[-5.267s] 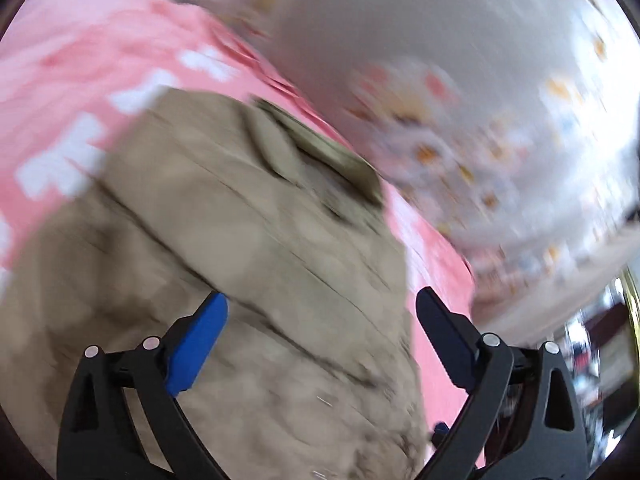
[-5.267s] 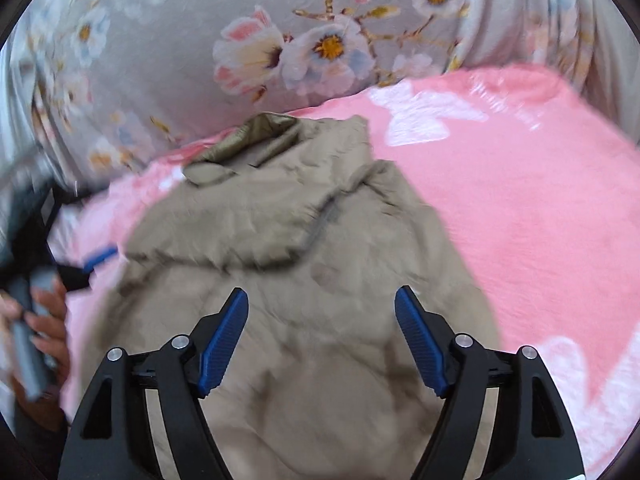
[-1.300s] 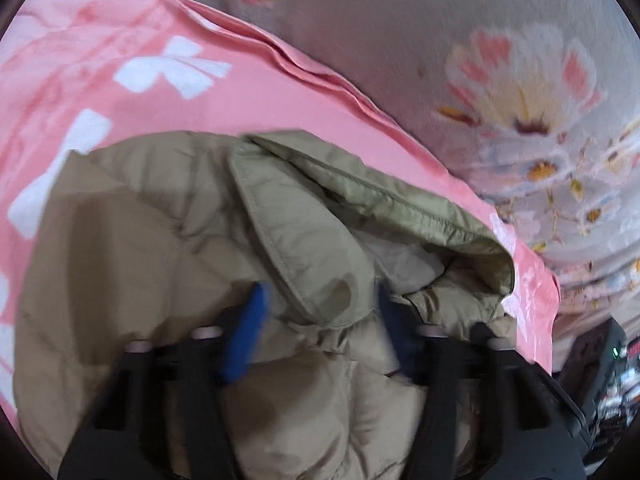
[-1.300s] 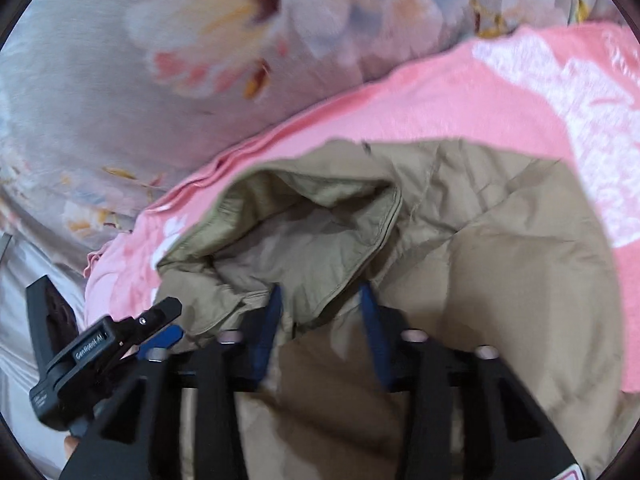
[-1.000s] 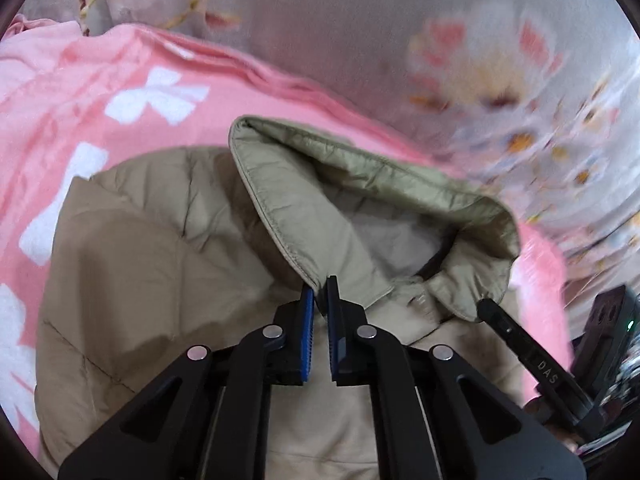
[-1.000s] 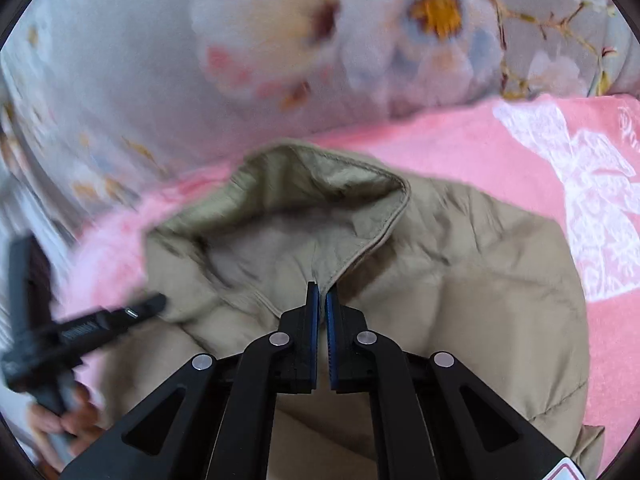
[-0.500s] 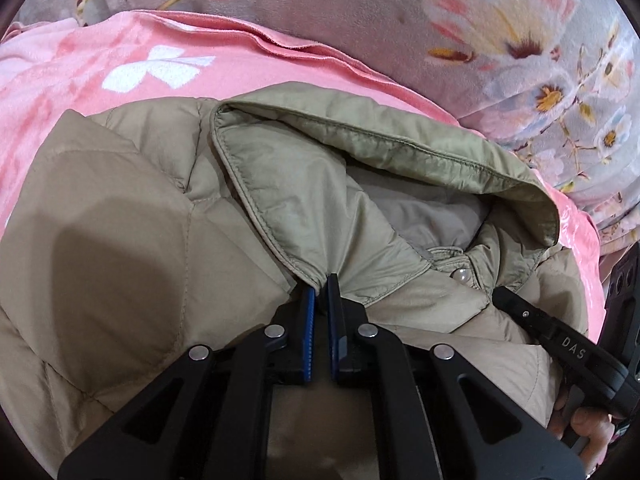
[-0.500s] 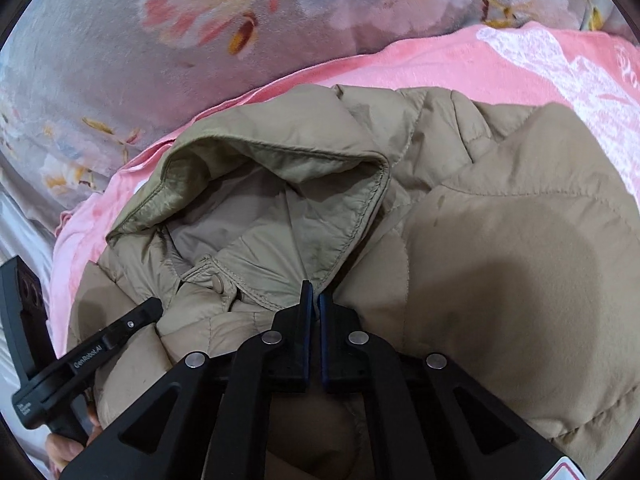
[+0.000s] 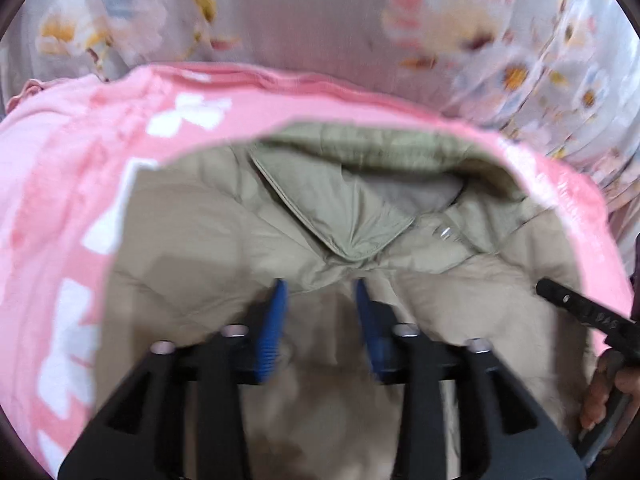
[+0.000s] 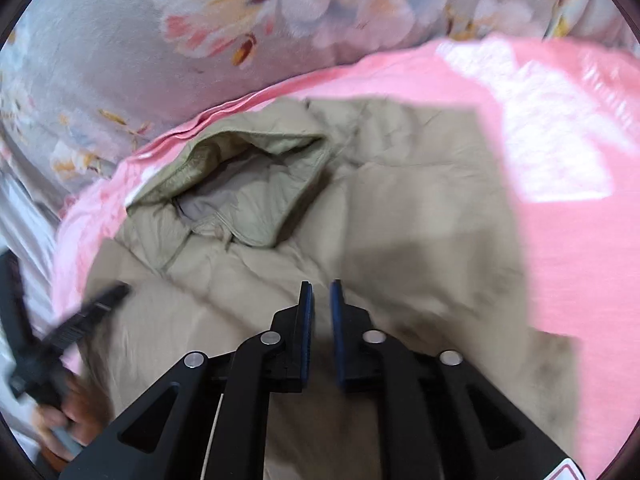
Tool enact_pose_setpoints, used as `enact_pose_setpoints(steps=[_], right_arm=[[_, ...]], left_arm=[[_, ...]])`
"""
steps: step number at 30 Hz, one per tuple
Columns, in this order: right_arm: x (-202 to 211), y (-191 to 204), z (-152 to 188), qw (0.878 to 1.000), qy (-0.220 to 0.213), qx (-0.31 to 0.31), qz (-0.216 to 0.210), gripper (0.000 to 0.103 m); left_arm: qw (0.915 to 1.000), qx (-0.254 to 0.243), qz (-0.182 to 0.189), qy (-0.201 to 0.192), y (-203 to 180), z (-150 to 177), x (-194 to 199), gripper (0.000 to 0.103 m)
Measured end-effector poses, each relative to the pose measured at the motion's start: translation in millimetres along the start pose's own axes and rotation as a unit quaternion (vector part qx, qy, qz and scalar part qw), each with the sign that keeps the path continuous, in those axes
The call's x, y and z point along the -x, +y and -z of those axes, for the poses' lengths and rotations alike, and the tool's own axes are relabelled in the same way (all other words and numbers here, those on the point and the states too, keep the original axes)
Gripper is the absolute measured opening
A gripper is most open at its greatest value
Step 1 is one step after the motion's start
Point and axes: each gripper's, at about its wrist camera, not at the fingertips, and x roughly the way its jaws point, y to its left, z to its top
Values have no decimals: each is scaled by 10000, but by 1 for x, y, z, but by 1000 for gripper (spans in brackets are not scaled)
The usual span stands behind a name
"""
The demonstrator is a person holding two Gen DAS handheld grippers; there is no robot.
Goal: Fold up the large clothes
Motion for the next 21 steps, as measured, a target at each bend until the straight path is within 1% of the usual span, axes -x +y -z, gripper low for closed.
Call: enact_pose_setpoints(steps=[2, 4, 5, 6, 9, 11, 13, 14, 15, 16, 19, 21], right_arm=[[21, 5, -9, 9992, -231, 280, 182, 15], [32, 17, -28, 9982, -438, 352, 190, 15], [38, 27, -44, 9973, -615, 378, 142, 15], [40, 35, -54, 9964, -733, 401, 128, 14], [32, 65, -94, 9921, -1134, 520, 89, 12], [16, 75, -110, 9911, -1244, 466, 18, 12], [-4, 81, -117, 9919, -1181, 470, 61, 12], [-22, 81, -118, 9927, -1075, 522, 182, 12], [-34, 80, -116, 9934, -974, 552, 264, 12], [-46, 77, -113, 9943, -839, 586, 296, 9], [-63, 67, -97, 9951, -653, 688, 296, 9], [-64, 62, -87, 9952, -564, 746, 270, 8]], left_arm=[[9997, 36, -94, -243, 7, -19, 20, 40], [9980, 111, -270, -560, 9, -56, 35, 40], [9972, 146, -350, -650, 9, -70, 37, 40], [9963, 262, -385, -725, 8, -92, 35, 40], [9955, 618, -297, -658, 7, -129, 14, 40], [9938, 922, -225, -581, 7, -142, -10, 40], [9934, 1057, -242, -372, 7, -142, -34, 40], [9935, 1073, -331, -194, 6, -139, -53, 39], [9932, 1087, -403, -113, 6, -136, -62, 39], [9931, 1090, -426, -21, 7, -130, -74, 39], [9943, 1009, -304, 143, 8, -106, -90, 33], [9958, 872, -239, 163, 7, -90, -91, 33]])
